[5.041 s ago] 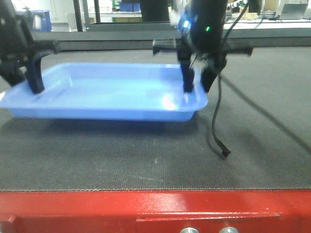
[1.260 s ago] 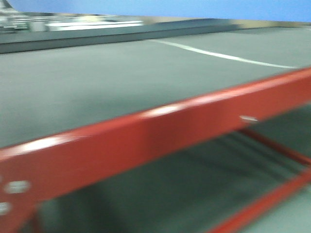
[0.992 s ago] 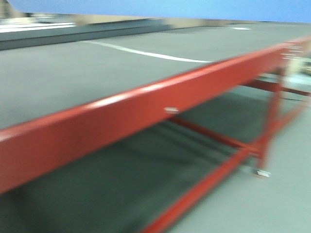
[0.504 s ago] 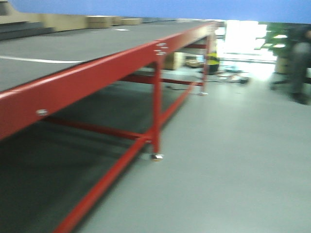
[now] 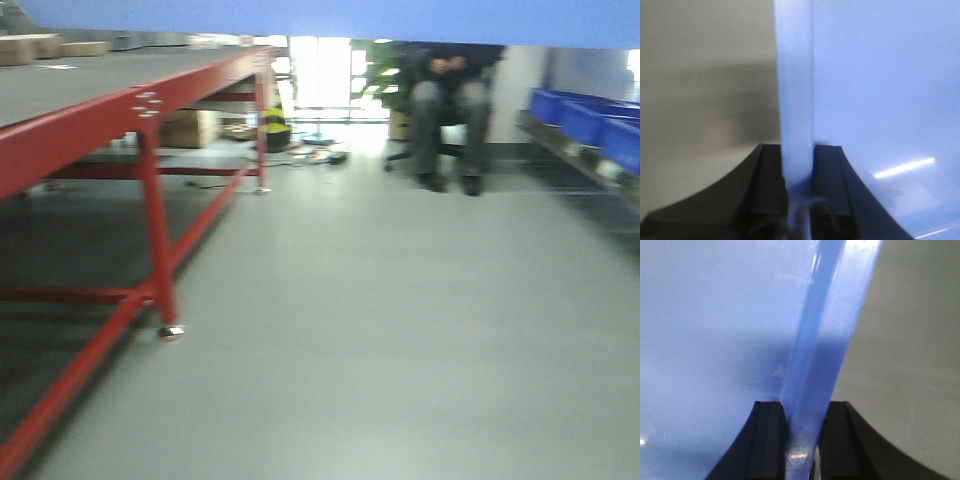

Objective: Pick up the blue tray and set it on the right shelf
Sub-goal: 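Drive the base away from the bench toward the shelving rack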

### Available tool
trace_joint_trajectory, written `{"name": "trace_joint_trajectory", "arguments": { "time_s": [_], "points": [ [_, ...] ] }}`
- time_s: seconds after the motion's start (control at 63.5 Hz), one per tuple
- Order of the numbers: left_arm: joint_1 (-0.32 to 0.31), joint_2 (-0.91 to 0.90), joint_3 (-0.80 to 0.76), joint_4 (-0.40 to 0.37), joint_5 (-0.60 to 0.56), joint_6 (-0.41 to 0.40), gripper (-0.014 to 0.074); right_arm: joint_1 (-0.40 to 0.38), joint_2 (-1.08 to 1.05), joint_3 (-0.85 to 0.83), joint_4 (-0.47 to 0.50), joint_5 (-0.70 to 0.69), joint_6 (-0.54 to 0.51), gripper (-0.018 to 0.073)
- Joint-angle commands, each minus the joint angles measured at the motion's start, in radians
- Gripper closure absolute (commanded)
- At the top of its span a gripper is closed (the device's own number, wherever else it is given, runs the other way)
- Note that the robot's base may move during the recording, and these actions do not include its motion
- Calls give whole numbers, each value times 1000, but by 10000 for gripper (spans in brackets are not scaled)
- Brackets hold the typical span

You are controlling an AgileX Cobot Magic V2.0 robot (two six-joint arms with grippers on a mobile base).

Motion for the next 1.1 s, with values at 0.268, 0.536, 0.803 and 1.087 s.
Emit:
{"name": "trace_joint_trajectory", "arguments": {
  "time_s": [0.268, 0.536, 0.803, 1.087],
  "points": [
    [-10, -33, -35, -21, 79, 16, 645, -1, -25, -24, -29, -39, -44, 503],
    [-10, -33, -35, -21, 79, 16, 645, -1, -25, -24, -29, -34, -44, 503],
    [-10, -33, -35, -23, 79, 16, 645, -1, -25, -24, -29, -31, -44, 503],
    [-10, -33, -35, -23, 79, 16, 645, -1, -25, -24, -29, -28, -44, 503]
  ]
}}
